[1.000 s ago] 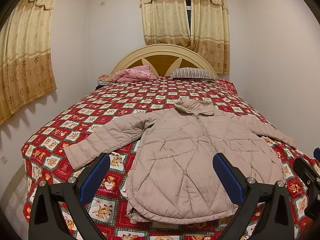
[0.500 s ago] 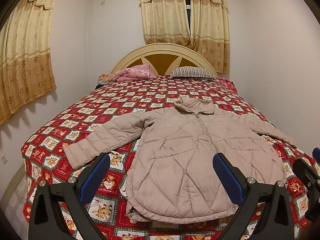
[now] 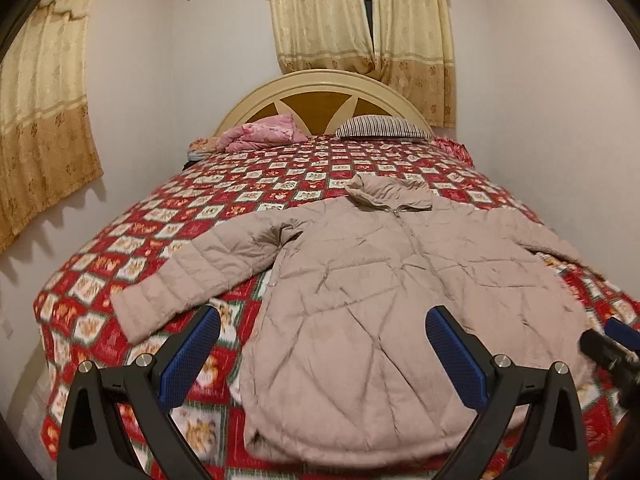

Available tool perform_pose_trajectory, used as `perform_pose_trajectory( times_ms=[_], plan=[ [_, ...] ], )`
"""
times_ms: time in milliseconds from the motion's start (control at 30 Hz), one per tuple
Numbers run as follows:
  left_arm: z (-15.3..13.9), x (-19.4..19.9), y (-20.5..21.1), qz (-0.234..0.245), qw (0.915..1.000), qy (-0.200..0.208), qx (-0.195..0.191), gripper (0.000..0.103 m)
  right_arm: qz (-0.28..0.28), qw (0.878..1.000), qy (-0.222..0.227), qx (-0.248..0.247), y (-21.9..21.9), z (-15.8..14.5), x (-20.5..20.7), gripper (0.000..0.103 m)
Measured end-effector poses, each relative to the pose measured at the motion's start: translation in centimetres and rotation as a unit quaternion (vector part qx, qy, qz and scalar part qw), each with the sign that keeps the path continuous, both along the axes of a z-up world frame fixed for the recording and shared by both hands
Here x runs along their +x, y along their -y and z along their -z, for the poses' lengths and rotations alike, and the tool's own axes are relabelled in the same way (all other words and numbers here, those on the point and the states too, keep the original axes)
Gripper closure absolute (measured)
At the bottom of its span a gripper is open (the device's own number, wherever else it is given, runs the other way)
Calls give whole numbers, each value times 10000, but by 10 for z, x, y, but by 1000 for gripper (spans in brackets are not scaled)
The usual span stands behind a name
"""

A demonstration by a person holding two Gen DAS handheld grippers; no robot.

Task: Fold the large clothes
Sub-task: 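Grasp the beige jacket's side edge with the right gripper and lift it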

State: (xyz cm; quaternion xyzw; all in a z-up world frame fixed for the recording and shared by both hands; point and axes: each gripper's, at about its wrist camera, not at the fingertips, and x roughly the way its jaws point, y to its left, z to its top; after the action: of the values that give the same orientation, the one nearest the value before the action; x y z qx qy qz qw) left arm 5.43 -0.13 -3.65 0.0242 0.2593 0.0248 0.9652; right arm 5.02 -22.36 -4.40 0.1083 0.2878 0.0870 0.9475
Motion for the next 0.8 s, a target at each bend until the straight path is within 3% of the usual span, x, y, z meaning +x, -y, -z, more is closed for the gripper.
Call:
perform_pose_trajectory(
  times_ms=[133, 267, 467, 633, 800],
  plan=[
    [7, 41, 7, 29, 9998, 26, 179, 1, 466, 9970, -315, 524, 52, 25, 36, 2],
    [16, 93, 16, 115, 9991, 86, 386, 1, 1122, 9854, -592, 1132, 120, 44, 70, 9],
    [33, 170, 15, 5, 9988, -80, 477, 1, 2035, 9501, -955, 2165, 222, 71, 117, 18],
    [54, 218, 7, -236, 9970, -387, 621, 1, 2686, 9233, -1011, 2553, 292, 83, 144, 18],
    [81, 241, -3, -370, 9954, -740, 487, 1, 3180, 8967, -1077, 2884, 337, 95, 157, 23]
  ],
)
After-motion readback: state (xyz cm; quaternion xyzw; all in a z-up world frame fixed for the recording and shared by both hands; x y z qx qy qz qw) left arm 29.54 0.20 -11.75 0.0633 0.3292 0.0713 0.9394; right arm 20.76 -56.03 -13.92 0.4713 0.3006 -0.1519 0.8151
